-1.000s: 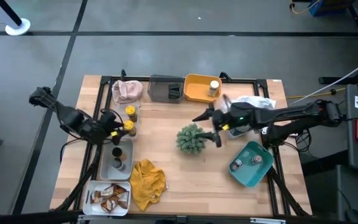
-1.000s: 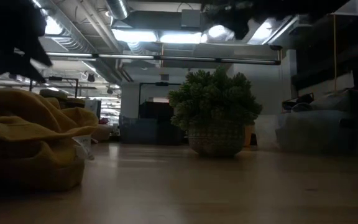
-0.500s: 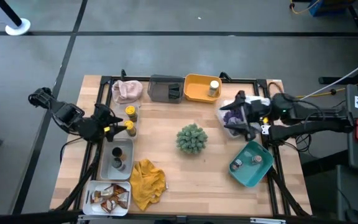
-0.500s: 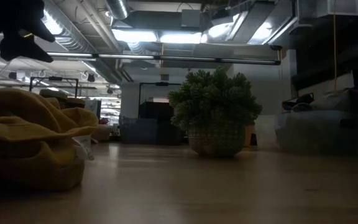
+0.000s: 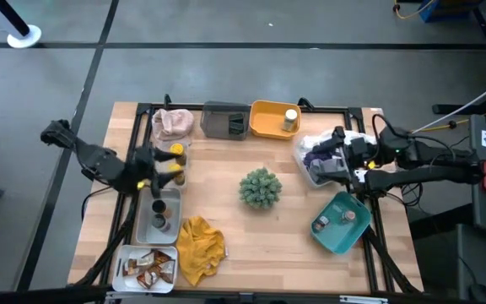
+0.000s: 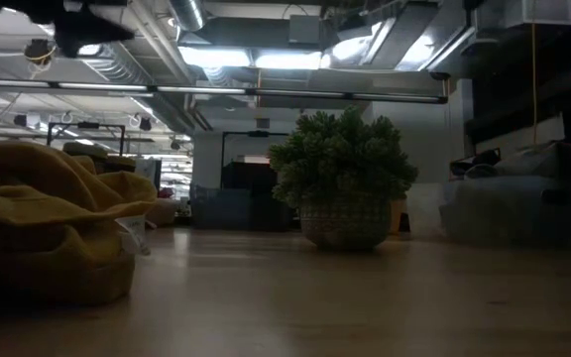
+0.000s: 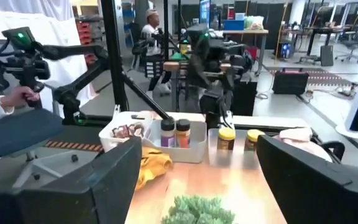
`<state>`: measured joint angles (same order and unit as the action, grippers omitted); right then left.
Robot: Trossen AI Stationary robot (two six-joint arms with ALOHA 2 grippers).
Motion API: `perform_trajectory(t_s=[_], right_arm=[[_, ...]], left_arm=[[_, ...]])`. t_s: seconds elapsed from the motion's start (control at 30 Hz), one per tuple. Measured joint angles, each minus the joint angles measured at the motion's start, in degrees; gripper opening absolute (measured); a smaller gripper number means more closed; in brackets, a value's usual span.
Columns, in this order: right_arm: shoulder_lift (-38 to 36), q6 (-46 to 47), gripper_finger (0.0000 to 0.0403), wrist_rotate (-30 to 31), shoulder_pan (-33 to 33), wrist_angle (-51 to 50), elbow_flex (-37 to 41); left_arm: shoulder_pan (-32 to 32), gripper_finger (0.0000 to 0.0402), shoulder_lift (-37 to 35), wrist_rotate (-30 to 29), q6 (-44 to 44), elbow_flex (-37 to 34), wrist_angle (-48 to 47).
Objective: Sort spices by type
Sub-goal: Return to Home position
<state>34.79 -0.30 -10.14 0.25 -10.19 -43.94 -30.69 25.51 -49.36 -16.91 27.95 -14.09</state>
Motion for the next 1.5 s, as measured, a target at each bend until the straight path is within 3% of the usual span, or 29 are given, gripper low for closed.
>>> perform_trajectory(t_s=[0.1, 0.2, 0.37, 0.63, 0.7, 0.97, 1.37, 1.5], right_arm=[[-2.81, -1.64, 0.0317, -0.63, -0.02, -1.68, 0.0], [-6.47, -4.35, 0.0317, -0.53, -0.02, -4.48, 0.0], [-10.92, -4.6, 0.0317, 0.57, -0.02, -6.22, 2.22], [-12.05, -1.36, 0.0317, 0.64, -0.02, -2.64, 11.12], [-12.26, 0.21, 0.0317, 1.24, -0.02, 0.79, 13.92], [-17.47, 9.32, 0.0317, 5.21, 0.0, 4.21, 23.77], [-34.31, 13.17, 0.0317, 5.64, 0.11, 8.99, 35.4], [-34.65, 13.96, 0.0317, 4.84, 0.11, 10.11, 37.96]], left_arm=[[2.03, 0.0263, 0.38, 8.01, 9.96, -5.77, 14.73], [5.11, 0.0263, -0.6, 14.35, 13.14, -8.83, 20.74], [10.82, 0.0263, -6.08, 15.37, 12.88, -9.1, 15.77], [15.58, 0.0263, -22.28, 20.78, 11.09, -9.05, 1.16], [15.6, 0.0263, -25.45, 21.06, 9.49, -9.08, -1.86], [15.6, 0.0263, -25.21, 20.85, 5.35, -12.75, -3.79], [15.86, 0.0263, -25.19, 20.39, 7.05, -26.4, 15.42], [15.79, 0.0263, -25.22, 20.66, 8.19, -27.38, 18.06]])
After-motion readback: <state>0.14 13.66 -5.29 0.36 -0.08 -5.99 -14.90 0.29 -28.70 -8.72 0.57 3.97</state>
